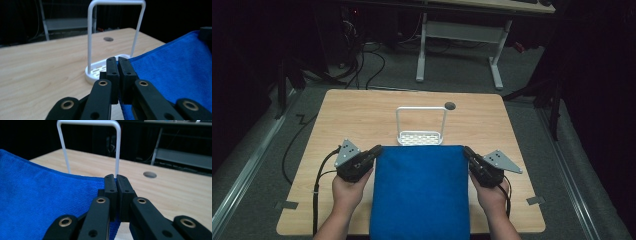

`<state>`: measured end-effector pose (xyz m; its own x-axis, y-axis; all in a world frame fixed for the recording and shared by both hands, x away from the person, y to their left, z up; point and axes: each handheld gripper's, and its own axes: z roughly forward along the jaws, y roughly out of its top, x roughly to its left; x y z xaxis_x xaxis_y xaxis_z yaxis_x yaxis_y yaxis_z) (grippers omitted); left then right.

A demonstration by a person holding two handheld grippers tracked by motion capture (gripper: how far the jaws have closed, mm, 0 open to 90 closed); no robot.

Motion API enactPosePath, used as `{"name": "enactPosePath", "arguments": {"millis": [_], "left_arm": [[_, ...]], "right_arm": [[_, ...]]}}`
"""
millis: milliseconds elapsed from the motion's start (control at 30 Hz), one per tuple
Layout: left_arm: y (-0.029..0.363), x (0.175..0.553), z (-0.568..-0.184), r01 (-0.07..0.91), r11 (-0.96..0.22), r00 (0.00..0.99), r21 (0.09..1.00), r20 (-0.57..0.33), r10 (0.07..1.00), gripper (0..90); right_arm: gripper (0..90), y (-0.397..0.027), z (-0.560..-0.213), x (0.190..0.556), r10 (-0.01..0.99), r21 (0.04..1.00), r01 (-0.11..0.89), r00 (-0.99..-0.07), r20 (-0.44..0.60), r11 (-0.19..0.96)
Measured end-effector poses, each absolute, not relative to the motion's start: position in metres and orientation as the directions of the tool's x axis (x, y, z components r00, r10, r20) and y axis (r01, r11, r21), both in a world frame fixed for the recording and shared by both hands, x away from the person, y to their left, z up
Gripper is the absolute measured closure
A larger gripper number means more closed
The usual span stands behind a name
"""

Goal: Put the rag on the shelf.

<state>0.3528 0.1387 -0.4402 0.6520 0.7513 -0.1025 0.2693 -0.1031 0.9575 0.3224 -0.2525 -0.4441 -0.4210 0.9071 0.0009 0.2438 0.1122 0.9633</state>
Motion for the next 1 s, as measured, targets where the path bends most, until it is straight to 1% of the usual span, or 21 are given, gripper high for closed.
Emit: {"name": "enactPosePath", "arguments": {"millis": [133,167,367,467,567,733,1000], "left_arm": [[0.138,0.344,-0.428,0.216,-0.097,0.660,0.972,-0.072,0.748,87.9],[0.138,0.344,-0.428,0.216,-0.097,0.660,0.972,-0.072,0.748,87.9],[0.139,0.331,-0.409,0.150,-0.066,0.670,0.987,-0.052,0.740,87.9],[0.139,0.328,-0.401,0.121,-0.064,0.671,0.991,-0.034,0.741,87.9],[0.139,0.330,-0.389,0.088,-0.068,0.674,0.994,-0.009,0.739,88.0],[0.139,0.338,-0.374,0.064,-0.052,0.671,0.997,-0.004,0.741,88.1],[0.141,0.353,-0.346,0.017,-0.051,0.654,0.999,0.027,0.756,88.2]], "right_arm": [[88.4,-0.252,-0.433,0.315,0.902,0.975,0.200,-0.433,-0.005,0.101],[88.4,-0.252,-0.433,0.315,0.902,0.975,0.200,-0.433,-0.005,0.101],[88.3,-0.248,-0.414,0.304,0.895,0.988,0.124,-0.446,-0.028,0.093],[88.3,-0.247,-0.407,0.302,0.886,0.991,0.110,-0.463,-0.022,0.081],[88.3,-0.246,-0.398,0.301,0.887,0.994,0.081,-0.461,-0.028,0.074],[88.3,-0.245,-0.376,0.299,0.891,0.998,0.015,-0.451,-0.048,0.062],[88.5,-0.243,-0.345,0.309,0.895,0.997,-0.040,-0.439,-0.076,0.064]]}}
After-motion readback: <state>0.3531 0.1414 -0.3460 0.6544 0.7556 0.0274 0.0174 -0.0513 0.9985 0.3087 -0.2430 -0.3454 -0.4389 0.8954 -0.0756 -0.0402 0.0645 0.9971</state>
